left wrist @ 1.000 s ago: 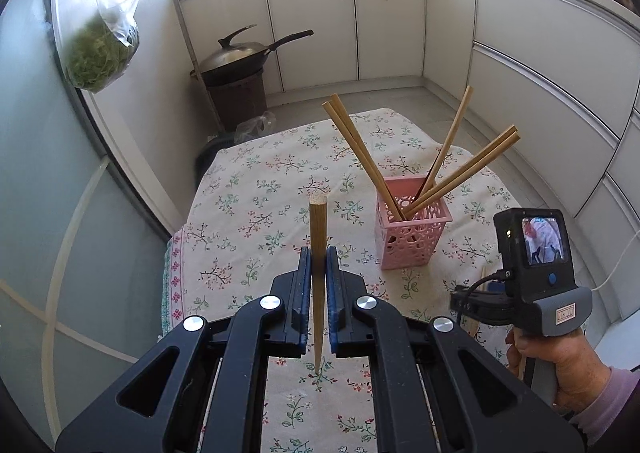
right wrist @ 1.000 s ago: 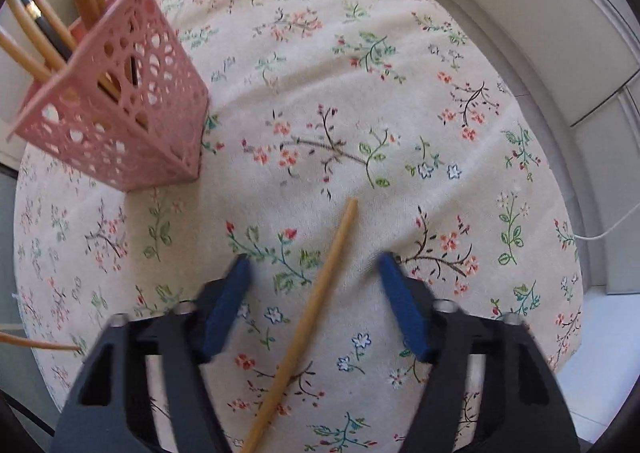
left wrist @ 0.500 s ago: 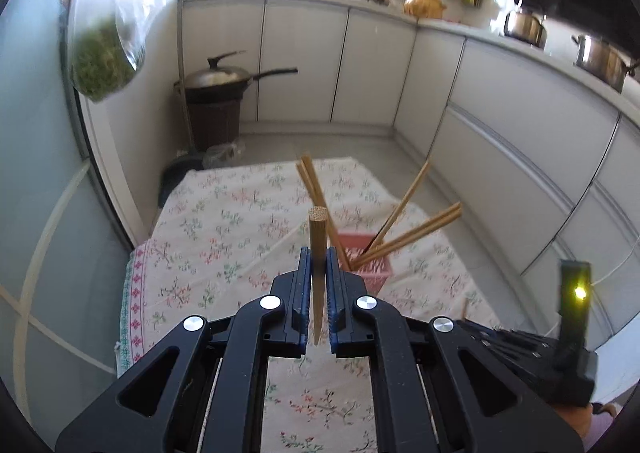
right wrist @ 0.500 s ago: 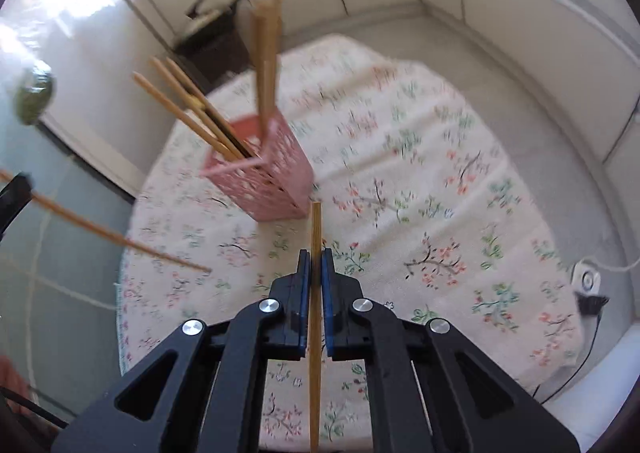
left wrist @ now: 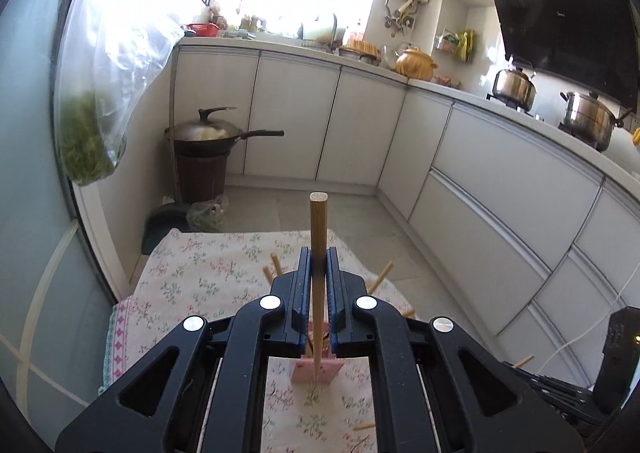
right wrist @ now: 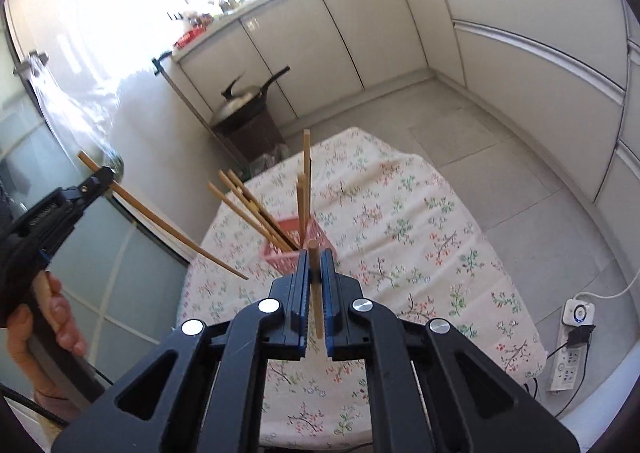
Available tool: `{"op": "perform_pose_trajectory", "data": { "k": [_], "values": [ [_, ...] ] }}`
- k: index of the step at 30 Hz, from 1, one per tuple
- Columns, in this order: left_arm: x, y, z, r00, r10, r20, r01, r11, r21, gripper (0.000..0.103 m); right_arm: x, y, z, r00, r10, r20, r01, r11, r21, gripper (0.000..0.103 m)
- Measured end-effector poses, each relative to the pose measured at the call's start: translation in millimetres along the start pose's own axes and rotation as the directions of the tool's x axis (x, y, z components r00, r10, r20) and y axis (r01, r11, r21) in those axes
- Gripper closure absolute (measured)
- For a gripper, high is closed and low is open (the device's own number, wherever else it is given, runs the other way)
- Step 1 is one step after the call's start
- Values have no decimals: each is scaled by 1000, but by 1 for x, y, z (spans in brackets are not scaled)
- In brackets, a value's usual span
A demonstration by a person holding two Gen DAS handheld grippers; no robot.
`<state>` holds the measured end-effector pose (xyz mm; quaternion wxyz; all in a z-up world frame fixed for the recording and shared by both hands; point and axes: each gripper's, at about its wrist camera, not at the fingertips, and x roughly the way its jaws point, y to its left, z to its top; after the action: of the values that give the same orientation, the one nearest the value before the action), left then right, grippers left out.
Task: Organize utensils
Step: 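Lower both sticks into the pink holder and open both grippers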
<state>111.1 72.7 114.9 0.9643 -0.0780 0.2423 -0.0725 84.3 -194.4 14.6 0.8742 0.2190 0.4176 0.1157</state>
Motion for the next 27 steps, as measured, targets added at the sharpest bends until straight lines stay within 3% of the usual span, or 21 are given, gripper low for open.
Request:
{"op": "perform_pose_trajectory", "data": {
  "k": [7, 10, 12, 15, 17, 19, 27],
  "values": [
    [46, 3, 6, 1000, 2, -1, -2, 999, -40, 95, -10, 7, 25, 998, 15, 54, -16, 1000, 2, 97],
    [82, 9, -10, 996, -9, -91, 4, 999, -45, 89, -9, 11, 30, 998, 16, 63, -16, 1000, -1, 97],
    [96, 23, -24, 988, 6, -155, -22, 994, -104, 87, -8, 13, 33, 998, 19, 62, -20, 1000, 6, 97],
    [77, 45, -20, 992, -3, -127, -20, 983, -182, 83, -8, 16, 39, 997, 37, 66, -39, 999, 22, 97],
    [57, 54, -15, 996, 8, -85, -25, 979, -202, 74, -10, 18, 45, 995, 44, 84, -47, 998, 30, 97],
    [42, 61, -11, 998, 29, -53, -40, 976, -213, 54, -12, 22, 51, 993, 47, 106, -52, 998, 40, 97],
    [32, 64, 2, 997, 54, -49, -64, 975, -212, 43, 5, 48, 87, 981, 8, 192, -12, 1000, 22, 97]
  ]
}}
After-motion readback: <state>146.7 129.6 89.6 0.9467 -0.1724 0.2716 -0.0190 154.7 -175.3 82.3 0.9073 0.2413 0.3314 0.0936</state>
